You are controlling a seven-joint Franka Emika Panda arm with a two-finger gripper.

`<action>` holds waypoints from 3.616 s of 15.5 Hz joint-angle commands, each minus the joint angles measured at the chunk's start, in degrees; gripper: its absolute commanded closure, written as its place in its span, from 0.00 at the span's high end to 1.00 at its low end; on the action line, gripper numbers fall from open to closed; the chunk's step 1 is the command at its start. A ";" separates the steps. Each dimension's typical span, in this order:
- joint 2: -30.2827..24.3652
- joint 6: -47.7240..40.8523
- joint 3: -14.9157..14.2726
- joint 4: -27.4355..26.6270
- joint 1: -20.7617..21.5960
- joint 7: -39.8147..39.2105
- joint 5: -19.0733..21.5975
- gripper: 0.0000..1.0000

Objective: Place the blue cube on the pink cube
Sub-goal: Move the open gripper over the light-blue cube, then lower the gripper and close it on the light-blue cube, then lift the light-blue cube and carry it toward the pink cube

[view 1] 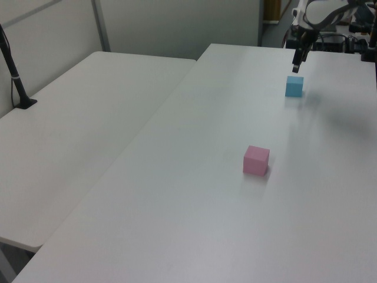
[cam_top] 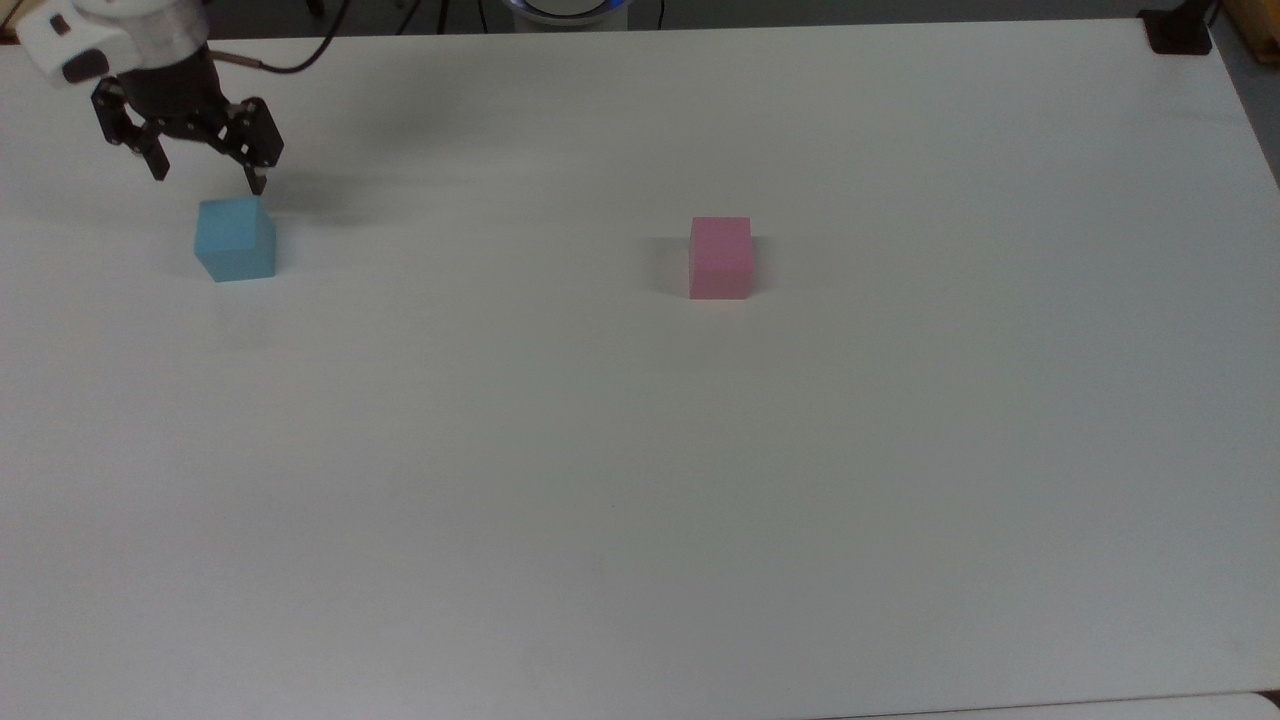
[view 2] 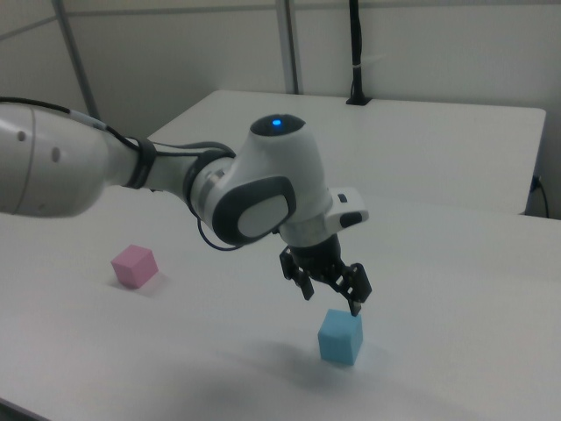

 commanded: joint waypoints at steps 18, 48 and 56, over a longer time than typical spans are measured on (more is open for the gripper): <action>3.63 3.04 0.16 0.02 0.86 2.62 0.39 0.50; -6.59 -25.11 16.33 8.46 23.00 41.47 5.75 0.46; -5.70 -24.23 17.12 9.16 23.27 41.12 0.32 0.46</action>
